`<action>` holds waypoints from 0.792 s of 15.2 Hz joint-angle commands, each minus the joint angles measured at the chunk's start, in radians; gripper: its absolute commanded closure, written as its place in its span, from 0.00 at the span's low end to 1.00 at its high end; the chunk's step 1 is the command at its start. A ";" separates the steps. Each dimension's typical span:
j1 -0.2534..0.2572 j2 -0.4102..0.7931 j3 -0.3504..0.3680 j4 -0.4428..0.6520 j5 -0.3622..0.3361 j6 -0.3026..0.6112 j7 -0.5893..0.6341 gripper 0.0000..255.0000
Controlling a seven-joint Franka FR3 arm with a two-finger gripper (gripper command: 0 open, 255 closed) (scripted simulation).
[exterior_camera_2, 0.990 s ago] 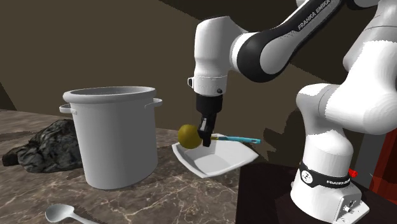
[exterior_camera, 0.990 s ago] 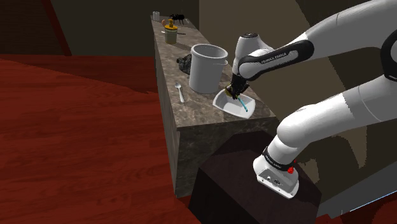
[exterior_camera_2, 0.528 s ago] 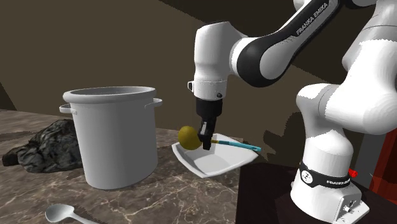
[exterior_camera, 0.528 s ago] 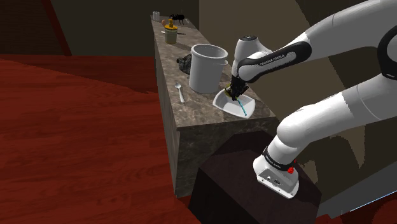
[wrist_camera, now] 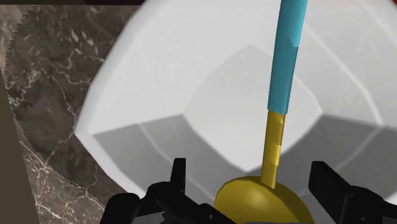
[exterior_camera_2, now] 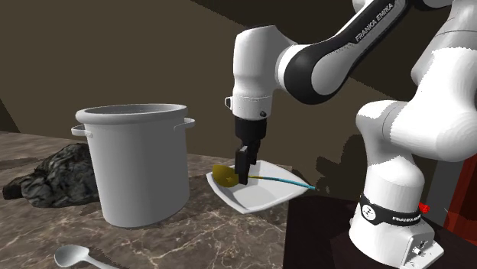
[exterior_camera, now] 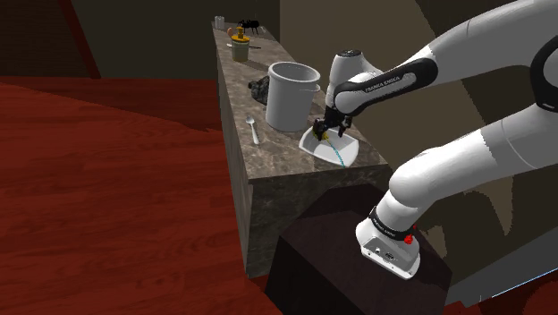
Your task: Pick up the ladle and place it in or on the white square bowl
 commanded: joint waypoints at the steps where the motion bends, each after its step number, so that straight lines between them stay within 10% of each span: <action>1: 0.006 -0.027 0.003 0.016 0.010 -0.044 -0.006 0.00; 12: 0.023 -0.088 0.016 0.071 0.037 -0.160 -0.016 0.00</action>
